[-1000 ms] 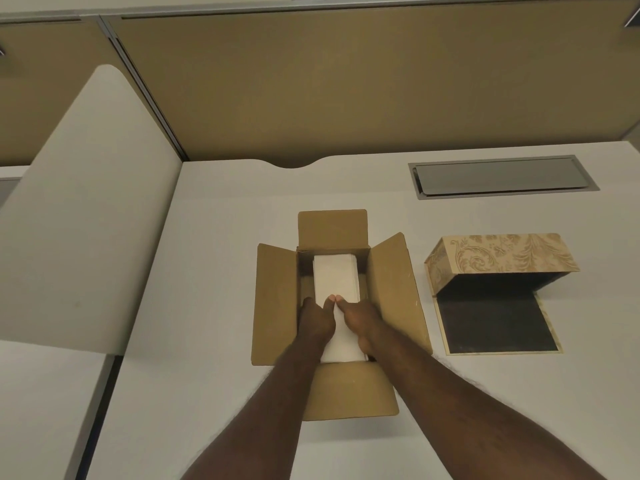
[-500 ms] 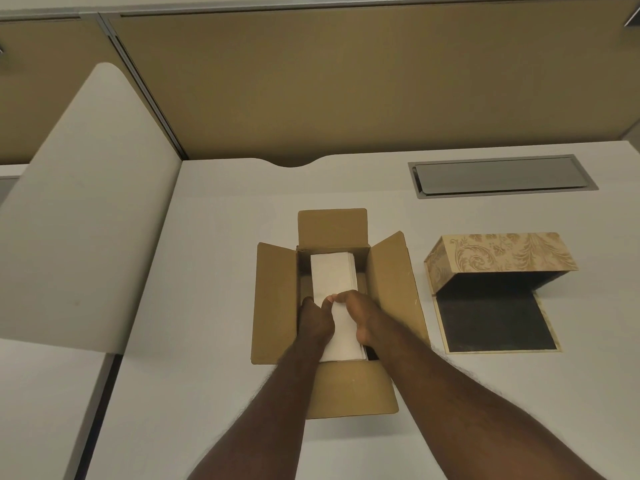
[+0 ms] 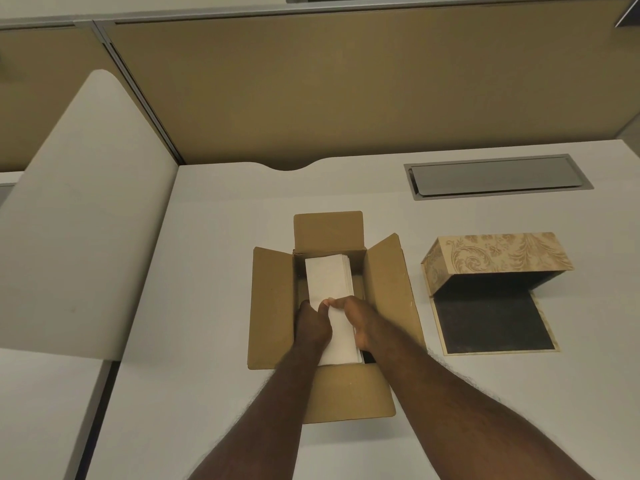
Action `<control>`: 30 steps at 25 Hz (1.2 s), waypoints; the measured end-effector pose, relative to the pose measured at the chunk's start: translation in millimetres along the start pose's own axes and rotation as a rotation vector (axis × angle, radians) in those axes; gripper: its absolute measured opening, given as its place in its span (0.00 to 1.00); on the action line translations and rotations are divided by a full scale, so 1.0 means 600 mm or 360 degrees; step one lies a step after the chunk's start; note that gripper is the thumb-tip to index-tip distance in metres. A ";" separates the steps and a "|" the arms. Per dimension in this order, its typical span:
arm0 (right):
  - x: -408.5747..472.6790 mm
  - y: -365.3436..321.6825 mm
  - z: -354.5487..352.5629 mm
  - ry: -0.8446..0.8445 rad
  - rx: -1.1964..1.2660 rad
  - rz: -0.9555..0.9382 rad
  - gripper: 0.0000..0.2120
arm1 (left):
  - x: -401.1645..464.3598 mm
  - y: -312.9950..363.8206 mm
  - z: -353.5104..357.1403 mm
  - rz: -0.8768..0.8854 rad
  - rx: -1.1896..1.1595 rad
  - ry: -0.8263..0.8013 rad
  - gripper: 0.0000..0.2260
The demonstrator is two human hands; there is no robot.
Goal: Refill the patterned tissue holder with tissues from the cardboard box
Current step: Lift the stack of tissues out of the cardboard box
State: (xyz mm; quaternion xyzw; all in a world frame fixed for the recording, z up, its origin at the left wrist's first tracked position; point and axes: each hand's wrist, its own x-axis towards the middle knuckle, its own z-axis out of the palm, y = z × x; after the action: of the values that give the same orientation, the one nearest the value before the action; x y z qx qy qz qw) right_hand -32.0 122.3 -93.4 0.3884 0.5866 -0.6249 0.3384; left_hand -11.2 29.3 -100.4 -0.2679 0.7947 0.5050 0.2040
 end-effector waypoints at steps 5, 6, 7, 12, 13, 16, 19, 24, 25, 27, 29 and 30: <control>0.005 0.001 0.001 0.0022 -0.0023 -0.0043 0.27 | 0.001 -0.001 -0.001 -0.0009 -0.0022 -0.0009 0.22; 0.005 0.002 0.000 0.0008 -0.0007 -0.0045 0.26 | 0.001 -0.001 -0.002 -0.0019 -0.0026 -0.0013 0.22; 0.006 0.003 0.000 -0.0008 0.0017 -0.0039 0.26 | 0.001 -0.001 -0.002 -0.0030 -0.0033 -0.0019 0.22; 0.006 0.010 -0.001 -0.0110 0.0096 -0.0033 0.27 | -0.008 0.005 -0.005 -0.0087 -0.0108 -0.0052 0.21; 0.003 0.009 -0.001 -0.0120 0.0111 -0.0038 0.26 | -0.009 0.007 -0.006 -0.0119 -0.0151 -0.0060 0.21; -0.005 0.006 -0.005 -0.0160 0.0169 -0.0066 0.22 | -0.012 0.014 -0.007 -0.0200 -0.0261 -0.0065 0.21; -0.011 0.005 -0.007 -0.0196 0.0211 -0.0107 0.20 | -0.017 0.021 -0.009 -0.0252 -0.0383 -0.0065 0.21; -0.013 0.011 -0.006 -0.0156 0.0151 -0.0196 0.23 | -0.022 0.021 -0.015 -0.0322 -0.0458 -0.0100 0.22; -0.013 0.011 -0.005 -0.0141 0.0149 -0.0200 0.24 | -0.020 0.021 -0.015 -0.0341 -0.0464 -0.0109 0.22; -0.014 0.013 -0.003 -0.0121 0.0144 -0.0208 0.25 | -0.017 0.023 -0.016 -0.0404 -0.0530 -0.0146 0.22; -0.016 0.013 -0.002 -0.0128 0.0133 -0.0202 0.25 | -0.012 0.025 -0.017 -0.0482 -0.0634 -0.0208 0.23; -0.016 0.013 -0.002 -0.0129 0.0118 -0.0195 0.24 | -0.009 0.025 -0.018 -0.0509 -0.0688 -0.0241 0.24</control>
State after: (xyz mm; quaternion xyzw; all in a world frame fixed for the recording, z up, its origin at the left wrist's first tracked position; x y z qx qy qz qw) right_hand -20.7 122.6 -88.6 0.3383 0.5716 -0.6809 0.3084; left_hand -17.1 25.9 -82.4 -0.3889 0.5986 0.6428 0.2780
